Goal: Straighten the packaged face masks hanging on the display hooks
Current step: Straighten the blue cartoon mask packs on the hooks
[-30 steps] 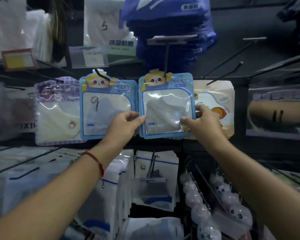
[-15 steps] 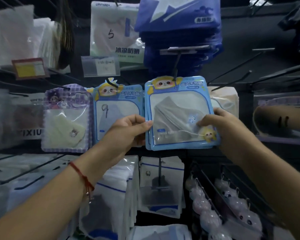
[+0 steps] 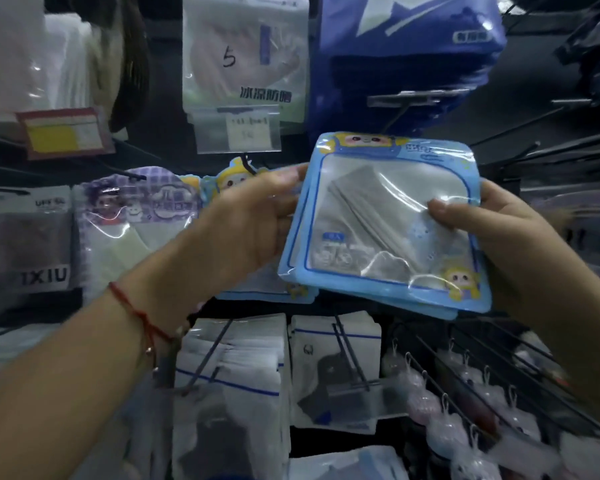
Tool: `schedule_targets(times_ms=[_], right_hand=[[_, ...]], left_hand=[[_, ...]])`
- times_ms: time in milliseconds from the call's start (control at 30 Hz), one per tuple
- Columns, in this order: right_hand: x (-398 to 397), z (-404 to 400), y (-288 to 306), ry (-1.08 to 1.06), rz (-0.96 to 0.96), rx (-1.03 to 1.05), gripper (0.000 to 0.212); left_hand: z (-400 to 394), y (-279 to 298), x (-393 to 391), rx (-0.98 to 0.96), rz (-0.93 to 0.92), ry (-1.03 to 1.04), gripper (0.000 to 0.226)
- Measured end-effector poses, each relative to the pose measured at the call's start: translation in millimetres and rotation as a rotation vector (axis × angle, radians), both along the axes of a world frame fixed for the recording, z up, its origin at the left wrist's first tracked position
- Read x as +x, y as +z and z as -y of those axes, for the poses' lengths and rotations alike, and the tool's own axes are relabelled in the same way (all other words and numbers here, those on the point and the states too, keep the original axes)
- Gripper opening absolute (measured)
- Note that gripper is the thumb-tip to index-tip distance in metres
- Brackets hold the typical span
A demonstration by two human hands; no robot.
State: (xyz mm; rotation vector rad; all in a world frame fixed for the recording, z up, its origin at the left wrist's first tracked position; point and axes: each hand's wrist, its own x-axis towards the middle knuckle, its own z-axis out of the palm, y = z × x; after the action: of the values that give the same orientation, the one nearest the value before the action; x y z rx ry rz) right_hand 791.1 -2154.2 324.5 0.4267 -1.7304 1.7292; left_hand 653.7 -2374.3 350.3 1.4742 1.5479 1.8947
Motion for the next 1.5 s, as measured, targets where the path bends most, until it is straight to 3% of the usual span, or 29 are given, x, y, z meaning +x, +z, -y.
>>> schedule_targets(times_ms=[200,333,400,700,867,967,1100,1200,1300,1400,1500], right_hand=[[4.0,-4.5,3.3,-0.061,0.042,0.037,0.044],[9.1,-6.1,12.7,-0.096,0.032,0.062,0.036],[10.9,-6.1,13.4,-0.095,0.047,0.068,0.034],[1.0,-19.3,9.7,-0.141,0.09,0.045,0.034],[-2.4,-21.7,10.5,-0.133,0.132,0.007,0.027],[-6.1,-20.3,14.4,-0.139,0.128,0.072,0.03],[-13.9,-24.1,13.1,-0.267,0.138,0.144,0.035],[-16.3,-25.8,18.1,-0.518,0.019,0.246,0.059],[-11.0,-20.2,25.9,-0.823,-0.209,0.576,0.076],[-6.9,-12.5,35.1,-1.006,-0.249,0.897,0.064],[-9.8,-11.2,45.1,-1.04,-0.202,0.938,0.057]], left_hand=[[-17.2,16.8,5.2,-0.075,-0.088,0.187,0.04],[-31.0,28.3,14.2,0.008,-0.08,0.233,0.008],[-35.2,29.0,13.9,0.02,-0.094,0.249,0.003],[-47.4,19.6,4.0,-0.012,-0.147,0.182,0.011],[-50.3,24.4,0.5,-0.036,-0.074,0.184,0.007],[-55.5,35.1,-4.0,0.033,-0.066,0.248,0.016],[-62.3,40.5,-6.1,0.015,-0.177,0.408,0.011],[-62.9,39.1,-5.7,0.05,-0.309,0.501,0.007],[-58.4,38.3,2.8,0.106,-0.403,0.531,0.006],[-58.9,37.5,10.0,0.122,-0.428,0.514,0.009],[-61.4,38.0,16.4,0.167,-0.421,0.476,0.015]])
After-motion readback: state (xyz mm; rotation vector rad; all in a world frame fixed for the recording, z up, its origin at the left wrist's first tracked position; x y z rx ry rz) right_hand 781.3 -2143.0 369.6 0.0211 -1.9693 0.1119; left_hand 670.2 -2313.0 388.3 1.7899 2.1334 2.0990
